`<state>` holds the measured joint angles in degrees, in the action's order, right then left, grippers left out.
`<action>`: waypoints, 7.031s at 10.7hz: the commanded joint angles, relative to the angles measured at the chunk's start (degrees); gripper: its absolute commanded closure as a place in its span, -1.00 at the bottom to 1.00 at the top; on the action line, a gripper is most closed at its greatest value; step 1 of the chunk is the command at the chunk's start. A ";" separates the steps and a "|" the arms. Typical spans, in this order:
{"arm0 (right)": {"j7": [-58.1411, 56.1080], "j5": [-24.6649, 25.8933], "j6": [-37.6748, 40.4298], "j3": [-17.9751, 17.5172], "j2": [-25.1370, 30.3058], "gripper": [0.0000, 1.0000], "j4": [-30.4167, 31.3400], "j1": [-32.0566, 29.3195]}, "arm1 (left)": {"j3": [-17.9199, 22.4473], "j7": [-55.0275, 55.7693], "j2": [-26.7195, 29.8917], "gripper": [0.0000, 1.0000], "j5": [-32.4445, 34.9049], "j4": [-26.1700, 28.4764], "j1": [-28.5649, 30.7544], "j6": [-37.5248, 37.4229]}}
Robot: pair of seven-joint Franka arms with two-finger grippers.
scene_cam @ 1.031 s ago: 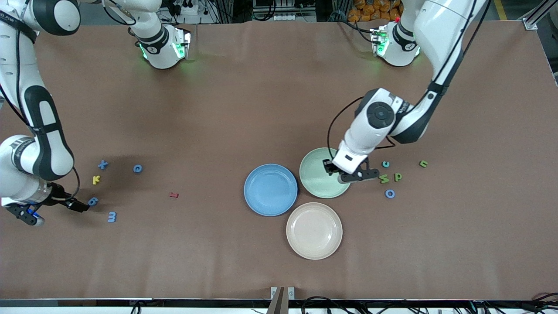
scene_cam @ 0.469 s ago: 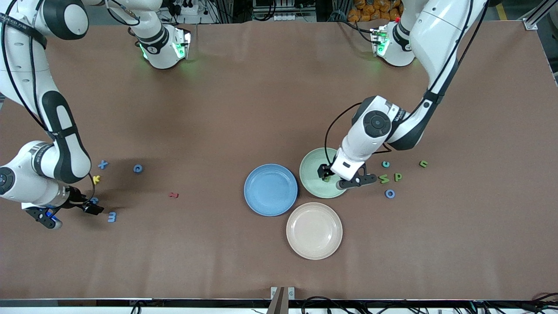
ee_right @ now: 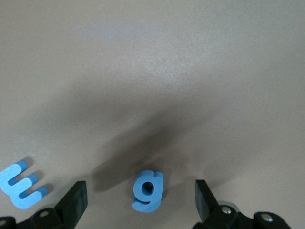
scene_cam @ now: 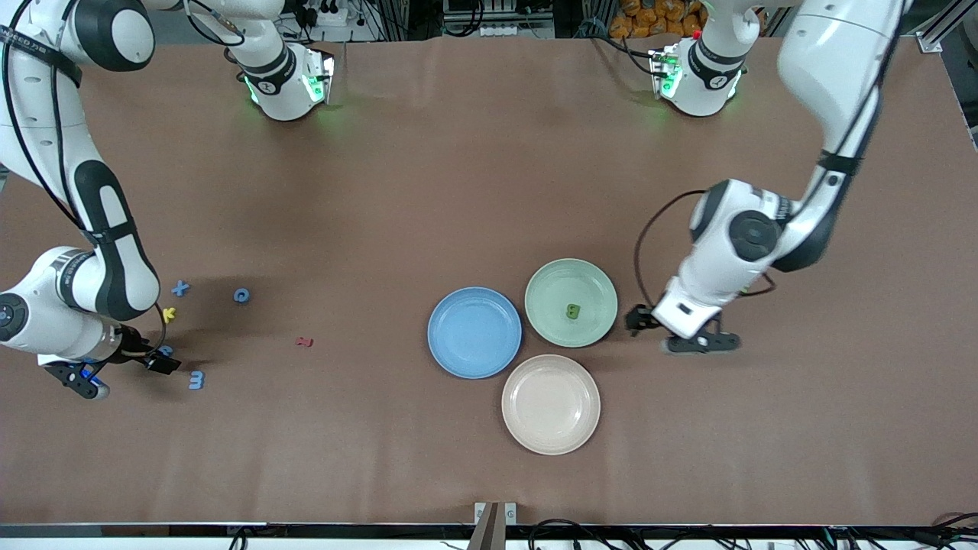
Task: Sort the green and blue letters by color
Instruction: 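Release the B on the green plate while the right gripper grasps the g, then carry the g to the blue plate while the left gripper carries the green N, then grasp the green p with the left gripper while the right gripper grasps the blue x, then place the p on the green plate while the right gripper lifts the x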
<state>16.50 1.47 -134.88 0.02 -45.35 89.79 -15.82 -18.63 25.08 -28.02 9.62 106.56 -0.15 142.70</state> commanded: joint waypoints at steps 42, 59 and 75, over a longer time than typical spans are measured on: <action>2.71 7.74 22.74 -19.18 2.63 -1.00 -5.69 3.01 | -0.43 -7.11 1.02 -1.00 5.15 2.38 8.21 -11.17; -2.90 12.50 -12.84 -19.36 21.02 -1.00 38.44 -24.79 | -2.20 -8.82 -1.33 -0.48 9.54 14.64 14.30 5.22; -4.81 15.84 -13.56 -19.01 17.22 -1.00 35.54 -23.99 | -12.19 1.23 1.04 1.00 6.39 1.91 11.94 -7.86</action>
<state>12.30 16.06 -149.01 -18.55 -28.34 125.69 -38.94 -25.75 17.90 -27.11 17.36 112.99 13.26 140.45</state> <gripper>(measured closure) 0.000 0.727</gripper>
